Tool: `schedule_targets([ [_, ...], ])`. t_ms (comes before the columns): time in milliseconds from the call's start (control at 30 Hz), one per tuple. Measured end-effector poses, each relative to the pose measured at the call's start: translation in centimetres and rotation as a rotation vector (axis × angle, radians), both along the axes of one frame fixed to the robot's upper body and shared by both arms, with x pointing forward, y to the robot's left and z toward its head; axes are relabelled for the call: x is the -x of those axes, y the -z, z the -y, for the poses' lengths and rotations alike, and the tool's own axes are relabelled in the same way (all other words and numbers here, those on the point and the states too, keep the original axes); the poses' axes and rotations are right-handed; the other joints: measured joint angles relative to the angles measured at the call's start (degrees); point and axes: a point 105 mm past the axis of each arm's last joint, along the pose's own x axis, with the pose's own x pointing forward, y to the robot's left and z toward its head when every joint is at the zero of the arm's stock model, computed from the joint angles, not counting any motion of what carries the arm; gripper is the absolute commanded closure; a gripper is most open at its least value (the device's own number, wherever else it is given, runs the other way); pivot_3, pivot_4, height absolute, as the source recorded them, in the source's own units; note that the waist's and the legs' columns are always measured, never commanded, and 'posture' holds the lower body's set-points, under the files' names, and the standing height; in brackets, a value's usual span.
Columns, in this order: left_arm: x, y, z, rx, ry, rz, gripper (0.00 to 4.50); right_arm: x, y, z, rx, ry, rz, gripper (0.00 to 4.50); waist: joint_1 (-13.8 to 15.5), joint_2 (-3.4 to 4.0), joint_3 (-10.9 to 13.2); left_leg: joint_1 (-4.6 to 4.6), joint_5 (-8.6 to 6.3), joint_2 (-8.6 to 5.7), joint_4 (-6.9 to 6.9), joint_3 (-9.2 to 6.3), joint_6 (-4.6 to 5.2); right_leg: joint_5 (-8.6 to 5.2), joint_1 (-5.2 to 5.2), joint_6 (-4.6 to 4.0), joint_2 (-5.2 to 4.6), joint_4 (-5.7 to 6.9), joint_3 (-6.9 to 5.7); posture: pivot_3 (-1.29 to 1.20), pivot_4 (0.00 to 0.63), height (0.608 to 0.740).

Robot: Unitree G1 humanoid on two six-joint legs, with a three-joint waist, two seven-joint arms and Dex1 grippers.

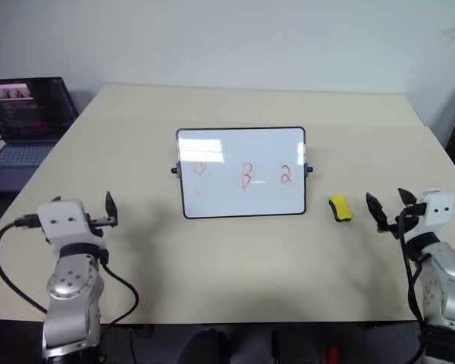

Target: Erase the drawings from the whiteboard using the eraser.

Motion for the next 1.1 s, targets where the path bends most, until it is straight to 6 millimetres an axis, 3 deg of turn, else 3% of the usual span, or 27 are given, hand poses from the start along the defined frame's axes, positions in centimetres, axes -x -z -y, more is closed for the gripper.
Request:
schedule_targets([
  [233,0.0,1.1,-1.1,0.024,-0.054,-0.026,0.00,-0.1,0.3,0.2,0.015,0.043,-0.021,0.03,-0.1,0.00,0.0,0.05,0.00,-0.02,0.01,0.01,0.01,0.00,0.02,0.01,0.01,0.02,0.00,0.00,0.150,0.740],
  [333,-0.2,1.0,-1.2,0.019,-0.034,-0.034,0.00,0.0,-0.6,-0.3,0.023,0.027,-0.006,0.03,0.0,0.00,0.0,0.03,0.00,-0.01,0.01,0.00,0.00,0.00,0.02,0.01,0.01,0.01,0.00,0.00,0.150,0.740],
  [467,-0.2,-0.2,-1.8,0.032,0.010,0.002,0.00,0.2,-2.0,-1.6,-0.008,-0.036,0.010,0.03,-0.1,0.00,0.0,0.03,0.00,0.00,0.01,-0.02,0.00,0.00,0.03,0.01,0.01,0.01,-0.02,0.00,0.150,0.740],
  [667,-0.2,-2.4,-2.5,0.058,0.199,0.015,0.00,1.3,-0.8,-4.7,-0.078,-0.160,-0.073,0.03,-0.1,0.01,0.0,0.02,0.00,0.02,0.00,-0.02,0.00,-0.01,0.02,0.00,0.00,-0.01,-0.04,0.00,0.150,0.740],
  [767,-0.5,-2.4,-1.8,0.084,0.354,-0.052,0.00,2.2,-0.4,-5.9,-0.088,-0.190,-0.112,0.03,-0.1,-0.01,0.0,0.01,0.00,0.01,0.00,-0.04,0.00,-0.01,0.00,0.00,-0.02,0.01,-0.06,0.00,0.150,0.740],
  [867,-0.8,-4.1,-0.4,0.069,0.570,-0.120,0.00,2.6,-0.7,-7.2,-0.094,-0.209,-0.139,0.03,-0.1,-0.02,0.0,0.02,0.01,0.03,0.00,-0.08,-0.01,-0.02,0.00,0.00,0.00,0.02,-0.12,0.00,0.150,0.740],
  [933,-0.7,-5.4,1.6,0.051,0.711,-0.135,0.00,2.7,-0.9,-7.8,-0.111,-0.228,-0.158,0.03,-0.1,-0.02,0.0,0.02,0.01,0.00,0.00,-0.05,-0.01,-0.02,0.01,0.00,-0.01,0.00,-0.07,0.00,0.150,0.740],
  [1100,-0.9,-4.9,7.8,0.003,1.053,-0.244,0.00,2.0,-0.8,-8.0,-0.083,-0.198,-0.201,0.03,0.0,-0.02,0.0,-0.01,0.01,-0.04,0.01,-0.05,0.00,-0.02,-0.01,0.00,0.00,-0.02,-0.08,0.00,0.150,0.740],
])
